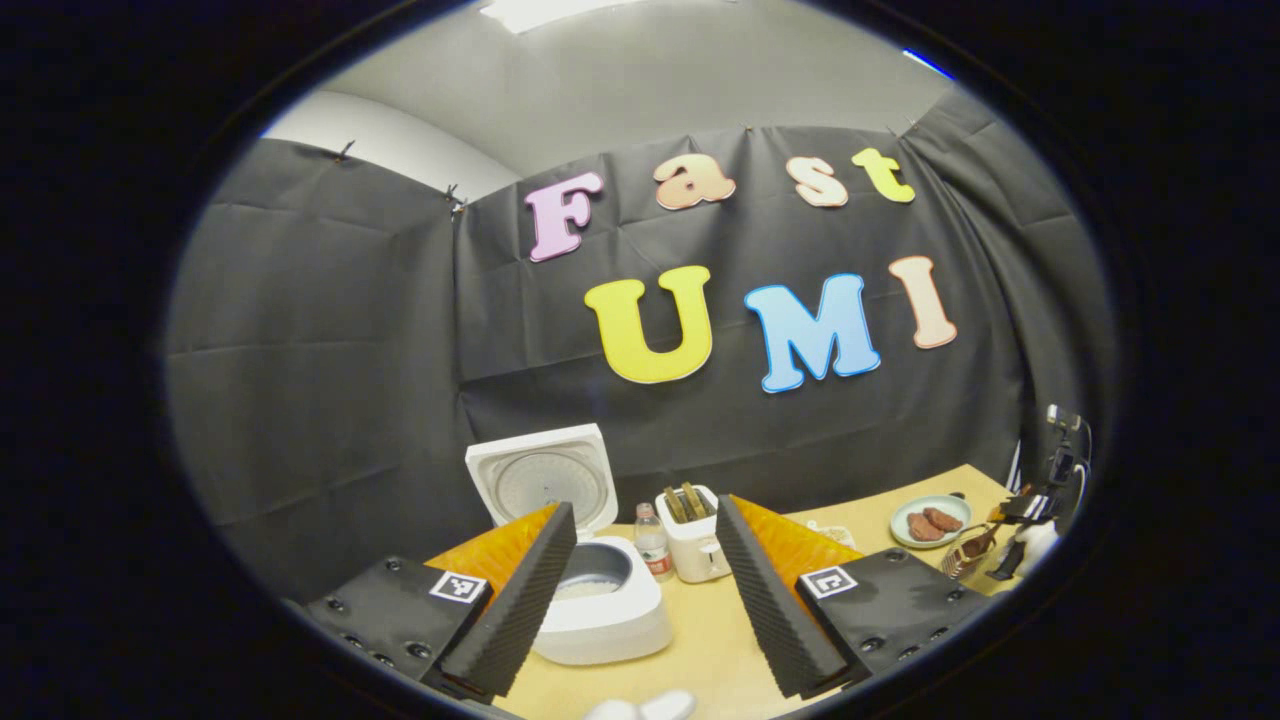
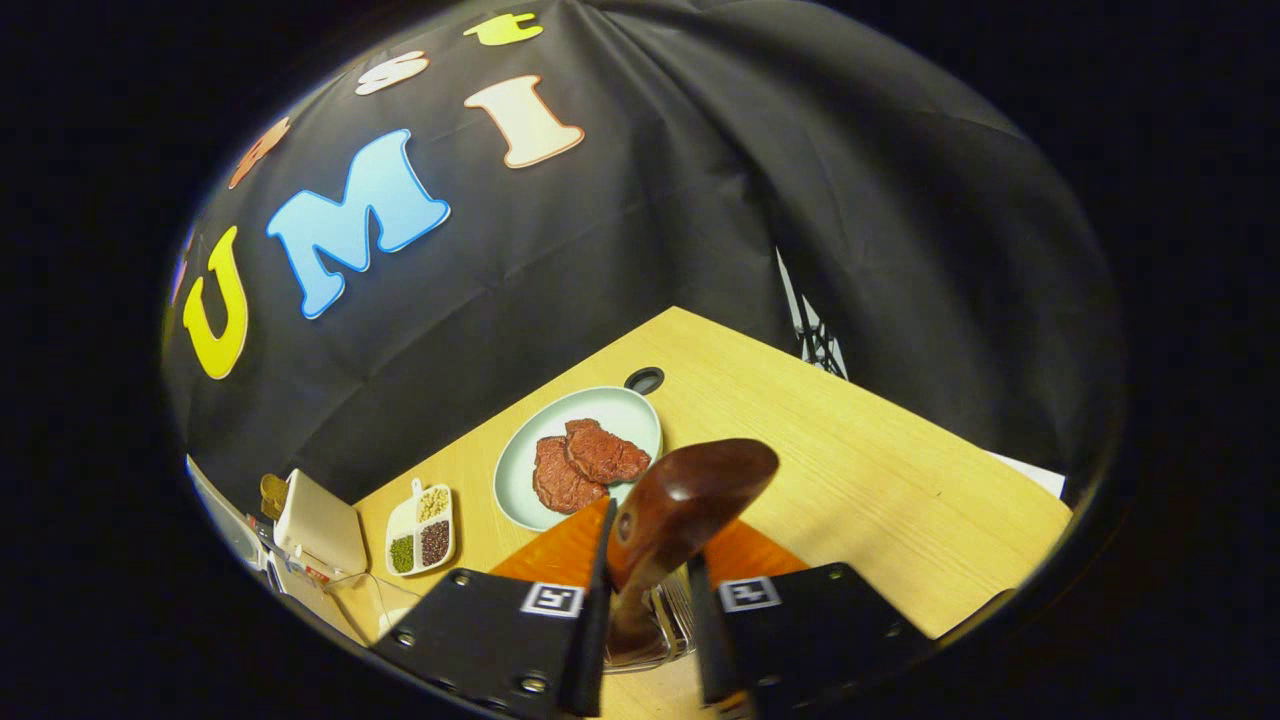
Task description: Close the left gripper, press the button to open the rice cooker; take a wooden spoon from the chopstick holder with the right hand, scoop a spoonful of rice and pour it into the rice cooker, then put the wooden spoon back into the chopstick holder.
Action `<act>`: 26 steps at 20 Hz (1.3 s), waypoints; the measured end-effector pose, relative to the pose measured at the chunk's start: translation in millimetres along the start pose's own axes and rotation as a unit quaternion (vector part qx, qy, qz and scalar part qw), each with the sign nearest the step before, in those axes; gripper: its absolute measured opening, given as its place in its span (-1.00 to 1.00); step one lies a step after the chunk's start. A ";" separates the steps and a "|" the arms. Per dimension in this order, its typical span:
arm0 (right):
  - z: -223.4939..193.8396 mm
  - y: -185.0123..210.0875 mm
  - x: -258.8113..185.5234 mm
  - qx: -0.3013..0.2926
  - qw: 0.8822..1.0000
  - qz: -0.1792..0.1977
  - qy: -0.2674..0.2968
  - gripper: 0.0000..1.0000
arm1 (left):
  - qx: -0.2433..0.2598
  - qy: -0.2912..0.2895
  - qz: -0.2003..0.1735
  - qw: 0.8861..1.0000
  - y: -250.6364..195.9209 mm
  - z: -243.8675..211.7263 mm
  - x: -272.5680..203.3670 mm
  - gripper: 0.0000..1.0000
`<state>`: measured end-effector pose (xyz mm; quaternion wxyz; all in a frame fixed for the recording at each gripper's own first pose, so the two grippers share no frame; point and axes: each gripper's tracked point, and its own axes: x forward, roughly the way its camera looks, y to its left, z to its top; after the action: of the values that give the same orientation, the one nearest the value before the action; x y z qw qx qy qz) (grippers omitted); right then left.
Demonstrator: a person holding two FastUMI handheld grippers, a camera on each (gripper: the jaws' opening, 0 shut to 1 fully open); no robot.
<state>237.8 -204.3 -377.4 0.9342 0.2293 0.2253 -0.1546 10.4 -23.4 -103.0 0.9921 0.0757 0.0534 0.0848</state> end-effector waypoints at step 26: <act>22.1 251.7 -330.5 -0.300 0.917 0.225 -0.134 0.92 | -0.066 -0.014 0.070 0.995 172.7 101.1 220.4 0.99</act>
<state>63.1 59.2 -107.1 0.9907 -0.0399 0.0760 0.1055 210.7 169.4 3.4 0.9872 0.0147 0.0282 0.1564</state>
